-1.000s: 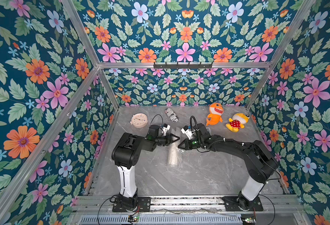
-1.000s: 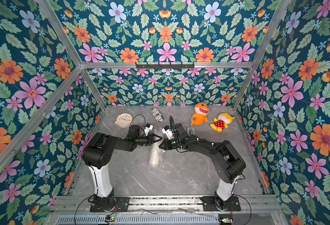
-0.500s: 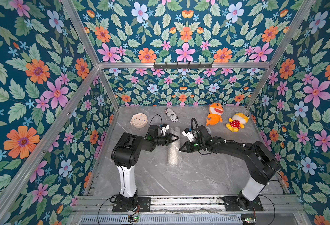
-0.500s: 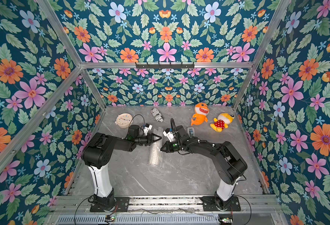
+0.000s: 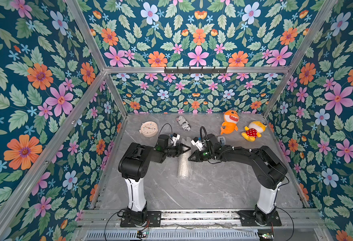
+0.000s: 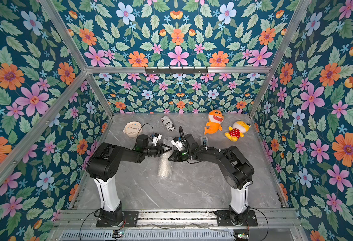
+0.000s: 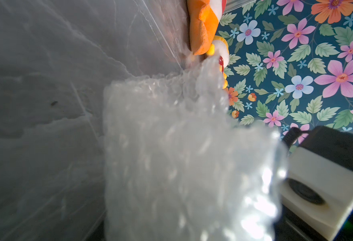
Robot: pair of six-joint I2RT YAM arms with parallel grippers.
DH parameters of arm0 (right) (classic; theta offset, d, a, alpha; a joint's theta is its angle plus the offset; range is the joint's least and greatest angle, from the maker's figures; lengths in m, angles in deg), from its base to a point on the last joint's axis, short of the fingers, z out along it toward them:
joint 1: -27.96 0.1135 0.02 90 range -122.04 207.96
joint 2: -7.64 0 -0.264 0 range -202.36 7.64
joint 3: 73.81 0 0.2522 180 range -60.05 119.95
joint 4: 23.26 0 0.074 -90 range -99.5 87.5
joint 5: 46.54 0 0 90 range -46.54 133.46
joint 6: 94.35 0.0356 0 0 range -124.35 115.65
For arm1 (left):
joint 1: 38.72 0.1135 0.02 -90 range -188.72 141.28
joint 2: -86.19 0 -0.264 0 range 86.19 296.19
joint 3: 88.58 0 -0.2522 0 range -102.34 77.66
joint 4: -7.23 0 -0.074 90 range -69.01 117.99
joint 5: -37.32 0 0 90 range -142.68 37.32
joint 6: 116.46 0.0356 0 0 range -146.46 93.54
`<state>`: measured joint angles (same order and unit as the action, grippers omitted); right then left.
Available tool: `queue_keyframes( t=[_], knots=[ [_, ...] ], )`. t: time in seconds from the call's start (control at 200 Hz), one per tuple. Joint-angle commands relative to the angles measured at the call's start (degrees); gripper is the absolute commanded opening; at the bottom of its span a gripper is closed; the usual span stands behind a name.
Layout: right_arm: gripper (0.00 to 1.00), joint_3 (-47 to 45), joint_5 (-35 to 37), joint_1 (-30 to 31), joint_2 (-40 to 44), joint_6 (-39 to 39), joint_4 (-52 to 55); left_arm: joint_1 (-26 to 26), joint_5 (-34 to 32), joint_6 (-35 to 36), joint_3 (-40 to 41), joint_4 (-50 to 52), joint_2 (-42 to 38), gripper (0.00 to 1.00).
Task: Wrap vases in bubble wrap
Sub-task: Stick the tape on the bubble wrap.
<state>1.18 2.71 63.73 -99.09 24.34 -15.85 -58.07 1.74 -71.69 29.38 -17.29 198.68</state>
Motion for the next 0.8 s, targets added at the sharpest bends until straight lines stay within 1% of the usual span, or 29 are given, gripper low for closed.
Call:
queue_keyframes(
  t=[0.0,0.125,0.35,0.475,0.64,0.725,0.795],
  knots=[
    [0.03,-1.7,0.3,-1.1,3.1,-0.9,0.0,-0.1,1.9,-1.1,-0.3,-4.9,-0.4,0.11],
    [0.03,-3.5,-0.1,-1.9,6.0,-1.8,1.5,0.0,2.0,-1.1,-0.6,-4.9,-0.2,0.11],
    [0.03,-6.4,-1.0,-1.6,5.8,-0.8,-1.0,0.0,2.0,-1.1,-0.7,-4.7,-0.2,0.11],
    [0.03,-5.1,-1.3,-1.2,3.0,-0.5,-2.1,0.1,1.9,-1.1,-0.7,-4.6,-0.4,0.10],
    [0.03,-0.9,-2.5,-1.2,-0.9,-0.6,-1.8,0.0,1.8,-1.1,-0.5,-4.6,-0.5,0.11],
    [0.02,-0.2,-3.1,-1.1,-0.5,-0.8,-0.5,-0.1,1.7,-1.1,-0.6,-4.7,-0.5,0.11],
    [0.02,-1.8,-1.9,-1.1,2.0,-1.9,1.0,0.0,1.6,-1.1,-0.6,-4.7,-0.5,0.11]
  ],
)
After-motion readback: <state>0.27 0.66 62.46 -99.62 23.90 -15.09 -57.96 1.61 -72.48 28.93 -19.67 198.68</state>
